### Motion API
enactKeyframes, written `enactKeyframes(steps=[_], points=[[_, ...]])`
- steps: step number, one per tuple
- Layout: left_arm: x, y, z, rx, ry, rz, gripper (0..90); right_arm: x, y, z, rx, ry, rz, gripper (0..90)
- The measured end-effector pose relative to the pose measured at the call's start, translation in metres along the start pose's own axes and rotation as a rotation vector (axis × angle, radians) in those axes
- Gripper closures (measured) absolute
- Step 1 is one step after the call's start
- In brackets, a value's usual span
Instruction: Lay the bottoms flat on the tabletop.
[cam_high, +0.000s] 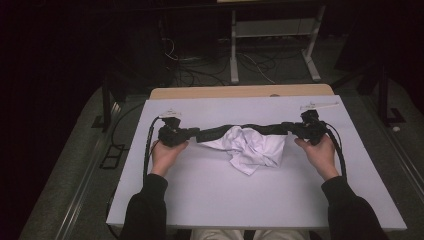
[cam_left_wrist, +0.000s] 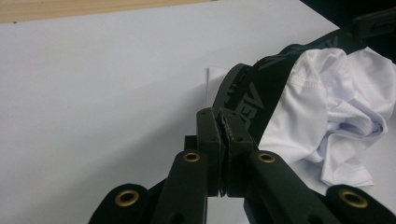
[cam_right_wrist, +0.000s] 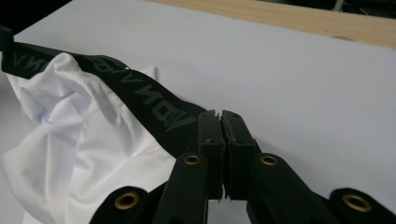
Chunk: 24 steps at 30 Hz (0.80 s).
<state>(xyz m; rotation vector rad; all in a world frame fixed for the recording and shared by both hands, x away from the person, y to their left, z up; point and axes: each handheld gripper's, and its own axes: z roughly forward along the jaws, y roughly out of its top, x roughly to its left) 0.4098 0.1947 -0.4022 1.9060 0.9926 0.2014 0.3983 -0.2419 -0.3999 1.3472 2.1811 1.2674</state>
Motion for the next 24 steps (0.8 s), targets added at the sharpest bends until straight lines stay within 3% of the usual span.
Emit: enactKeyframes(steps=[4, 11, 17, 24], points=[[-0.003, 0.009, -0.005, -0.024, 0.003, 0.02, 88.0, 0.0, 0.011, -0.001, -0.01, 0.01, -0.025, 86.7], [0.003, 0.021, -0.003, -0.029, 0.024, 0.008, 88.0, -0.014, 0.035, 0.003, -0.007, 0.016, -0.003, 86.7], [0.005, 0.043, -0.006, -0.018, 0.049, 0.016, 88.0, -0.027, 0.052, 0.006, -0.044, 0.041, 0.027, 86.7], [0.007, 0.072, -0.011, -0.016, 0.107, 0.042, 88.0, -0.034, 0.075, 0.012, -0.033, 0.006, 0.024, 86.7]])
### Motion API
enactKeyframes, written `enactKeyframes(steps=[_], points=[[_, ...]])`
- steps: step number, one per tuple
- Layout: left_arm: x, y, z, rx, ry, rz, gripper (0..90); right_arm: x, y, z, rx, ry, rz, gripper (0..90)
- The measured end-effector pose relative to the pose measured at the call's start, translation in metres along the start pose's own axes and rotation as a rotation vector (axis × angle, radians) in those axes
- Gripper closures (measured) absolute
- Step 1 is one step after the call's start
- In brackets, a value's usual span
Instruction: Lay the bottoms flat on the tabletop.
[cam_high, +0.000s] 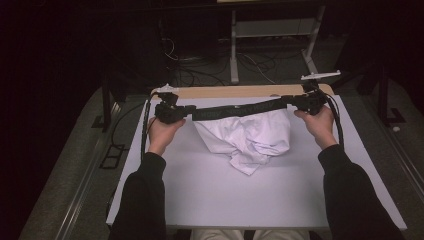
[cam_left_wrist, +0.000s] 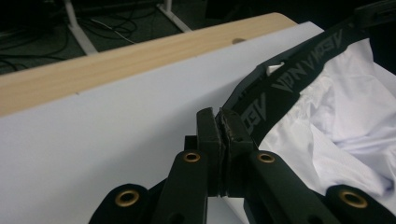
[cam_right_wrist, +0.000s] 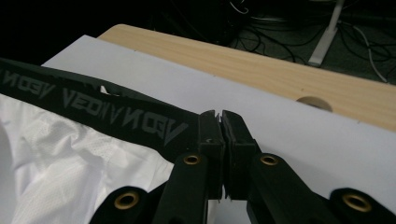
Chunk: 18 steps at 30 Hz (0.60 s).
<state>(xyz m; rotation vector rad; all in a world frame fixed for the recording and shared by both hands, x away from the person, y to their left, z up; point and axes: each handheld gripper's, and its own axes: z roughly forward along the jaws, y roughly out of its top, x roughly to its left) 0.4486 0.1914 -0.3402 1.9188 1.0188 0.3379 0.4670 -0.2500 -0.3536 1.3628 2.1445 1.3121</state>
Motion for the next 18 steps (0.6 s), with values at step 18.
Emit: enactKeyframes(steps=[18], points=[[0.011, 0.081, 0.01, -0.029, 0.053, 0.026, 88.0, -0.01, 0.068, 0.0, -0.062, -0.066, -0.035, 86.7]])
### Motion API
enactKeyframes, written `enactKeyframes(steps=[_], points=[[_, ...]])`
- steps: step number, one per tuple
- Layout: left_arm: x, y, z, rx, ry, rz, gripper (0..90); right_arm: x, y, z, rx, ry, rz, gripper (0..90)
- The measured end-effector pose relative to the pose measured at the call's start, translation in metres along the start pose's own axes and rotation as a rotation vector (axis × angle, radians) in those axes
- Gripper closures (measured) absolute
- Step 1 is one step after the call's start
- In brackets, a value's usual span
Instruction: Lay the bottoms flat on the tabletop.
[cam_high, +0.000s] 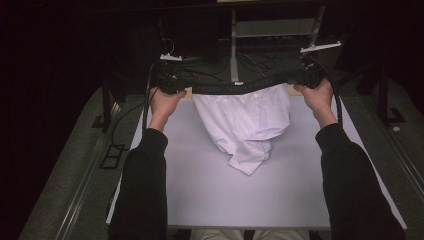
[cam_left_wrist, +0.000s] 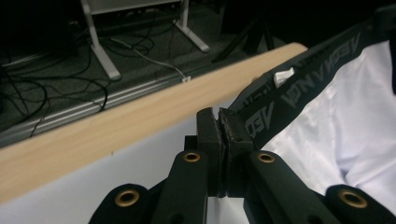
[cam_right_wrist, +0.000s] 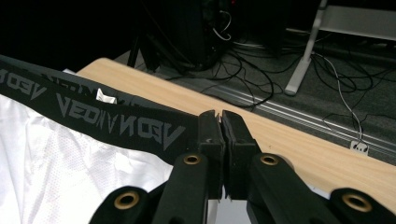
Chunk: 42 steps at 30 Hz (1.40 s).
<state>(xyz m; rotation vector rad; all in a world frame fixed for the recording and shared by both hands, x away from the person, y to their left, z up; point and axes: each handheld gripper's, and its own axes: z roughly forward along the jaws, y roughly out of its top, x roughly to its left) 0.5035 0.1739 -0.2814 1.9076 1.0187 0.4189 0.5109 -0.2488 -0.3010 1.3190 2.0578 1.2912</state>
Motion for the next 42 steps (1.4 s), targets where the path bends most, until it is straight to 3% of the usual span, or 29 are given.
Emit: enactKeyframes(steps=[5, 10, 19, 23, 26, 28, 30, 31, 32, 33, 34, 36, 37, 40, 42], points=[[-0.003, 0.02, 0.003, -0.004, 0.014, 0.031, 88.0, -0.006, 0.006, 0.001, -0.017, -0.01, 0.013, 86.7], [0.003, 0.026, 0.014, 0.036, 0.035, 0.011, 88.1, -0.01, 0.007, 0.004, -0.02, -0.015, 0.015, 86.7], [0.008, 0.042, 0.016, 0.014, 0.063, -0.003, 88.1, -0.009, 0.028, 0.008, -0.012, -0.038, -0.014, 86.7], [0.013, 0.037, 0.024, 0.02, 0.057, -0.042, 88.1, -0.01, 0.03, 0.012, -0.015, -0.045, -0.019, 86.7], [0.016, 0.031, 0.032, 0.04, 0.055, -0.058, 88.1, -0.012, 0.026, 0.018, 0.014, -0.054, -0.016, 86.7], [0.017, 0.028, 0.036, 0.017, 0.034, -0.089, 88.1, -0.013, 0.022, 0.023, 0.026, -0.06, -0.024, 86.7], [0.016, 0.024, 0.042, 0.027, 0.039, -0.074, 88.0, -0.015, 0.019, 0.027, 0.043, -0.065, -0.019, 86.6], [0.016, 0.021, 0.045, 0.034, 0.048, -0.072, 87.1, -0.015, 0.018, 0.028, 0.041, -0.07, -0.02, 84.8], [0.017, 0.017, 0.047, 0.021, 0.042, -0.085, 81.2, -0.016, 0.016, 0.03, 0.034, -0.072, -0.011, 73.0], [0.018, 0.013, 0.05, 0.011, 0.031, -0.102, 67.5, -0.017, 0.015, 0.032, 0.036, -0.104, 0.013, 57.8], [0.019, 0.008, 0.052, -0.001, 0.007, -0.114, 60.0, -0.018, 0.012, 0.033, 0.046, -0.133, 0.039, 50.8], [0.021, -0.003, 0.053, -0.041, -0.102, -0.126, 50.0, -0.016, 0.004, 0.032, 0.055, -0.148, 0.055, 39.9], [0.022, -0.009, 0.053, -0.05, -0.138, -0.123, 47.3, -0.014, -0.003, 0.031, 0.05, -0.142, 0.061, 38.7], [0.022, -0.026, 0.054, -0.03, -0.127, -0.112, 37.8, -0.012, -0.026, 0.024, 0.035, -0.079, 0.083, 31.3], [0.02, -0.036, 0.052, -0.035, -0.151, -0.117, 35.5, -0.014, -0.039, 0.021, 0.044, -0.061, 0.098, 26.4]])
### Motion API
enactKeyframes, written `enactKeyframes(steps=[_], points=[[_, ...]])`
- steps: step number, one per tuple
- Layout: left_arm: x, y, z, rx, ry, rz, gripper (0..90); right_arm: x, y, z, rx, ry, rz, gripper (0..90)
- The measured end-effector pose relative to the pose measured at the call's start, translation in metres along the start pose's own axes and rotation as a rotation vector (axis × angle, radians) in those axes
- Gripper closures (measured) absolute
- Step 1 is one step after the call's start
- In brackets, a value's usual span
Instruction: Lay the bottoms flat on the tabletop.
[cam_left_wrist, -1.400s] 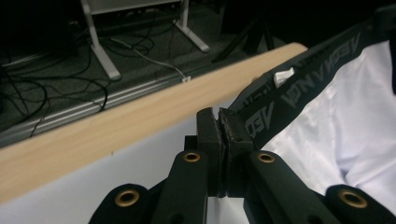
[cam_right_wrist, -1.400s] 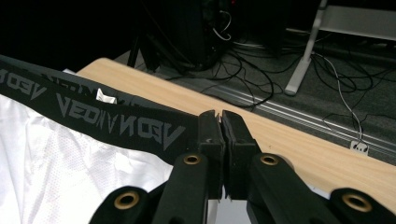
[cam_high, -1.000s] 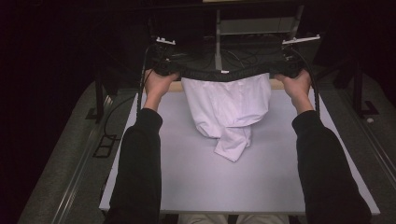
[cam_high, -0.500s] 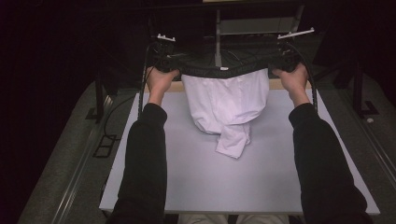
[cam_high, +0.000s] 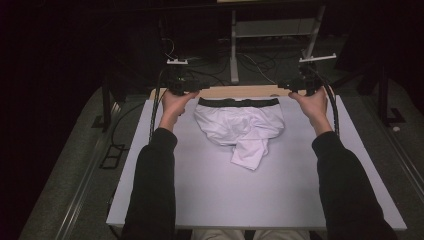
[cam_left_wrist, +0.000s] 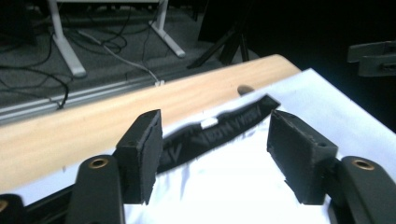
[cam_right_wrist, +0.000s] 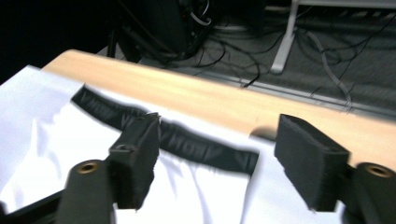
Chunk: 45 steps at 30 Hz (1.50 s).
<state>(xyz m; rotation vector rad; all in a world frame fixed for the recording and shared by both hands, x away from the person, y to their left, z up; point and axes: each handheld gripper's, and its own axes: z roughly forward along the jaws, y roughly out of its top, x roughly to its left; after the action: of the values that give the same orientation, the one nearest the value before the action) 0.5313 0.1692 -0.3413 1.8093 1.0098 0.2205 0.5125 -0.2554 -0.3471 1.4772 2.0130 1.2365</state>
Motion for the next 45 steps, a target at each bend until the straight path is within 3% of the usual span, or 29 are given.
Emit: enactKeyframes(steps=[4, 10, 14, 17, 24, 28, 31, 39, 43, 45], points=[[-0.008, -0.015, -0.004, -0.034, -0.061, -0.008, 28.4, -0.007, -0.019, -0.006, 0.008, 0.007, 0.042, 16.7], [-0.016, -0.034, -0.008, -0.051, -0.095, -0.019, 19.0, -0.008, -0.042, -0.021, 0.009, 0.005, 0.05, 0.0], [-0.024, -0.046, -0.007, -0.066, -0.081, -0.02, 15.0, -0.008, -0.058, -0.028, 0.016, 0.023, 0.037, 0.0], [-0.03, -0.055, -0.006, -0.071, -0.106, -0.025, 14.0, -0.006, -0.07, -0.031, 0.029, 0.039, 0.03, 0.0], [-0.048, -0.071, -0.004, -0.047, -0.119, 0.013, 2.0, -0.001, -0.095, -0.039, 0.026, 0.078, 0.029, 0.0], [-0.054, -0.076, -0.007, -0.027, -0.148, 0.001, 1.8, 0.007, -0.103, -0.046, 0.019, 0.101, 0.009, 0.0], [-0.059, -0.082, -0.011, -0.041, -0.163, 0.006, 1.7, 0.013, -0.107, -0.051, 0.01, 0.117, -0.006, 0.0], [-0.07, -0.096, -0.017, -0.025, -0.166, 0.045, 0.2, 0.031, -0.117, -0.063, 0.015, 0.117, -0.074, 0.0], [-0.074, -0.106, -0.016, -0.042, -0.187, 0.039, 0.3, 0.038, -0.124, -0.067, 0.003, 0.143, -0.058, 0.0], [-0.075, -0.108, -0.012, -0.005, -0.19, 0.04, 0.3, 0.041, -0.128, -0.067, 0.009, 0.153, -0.039, 0.0]])
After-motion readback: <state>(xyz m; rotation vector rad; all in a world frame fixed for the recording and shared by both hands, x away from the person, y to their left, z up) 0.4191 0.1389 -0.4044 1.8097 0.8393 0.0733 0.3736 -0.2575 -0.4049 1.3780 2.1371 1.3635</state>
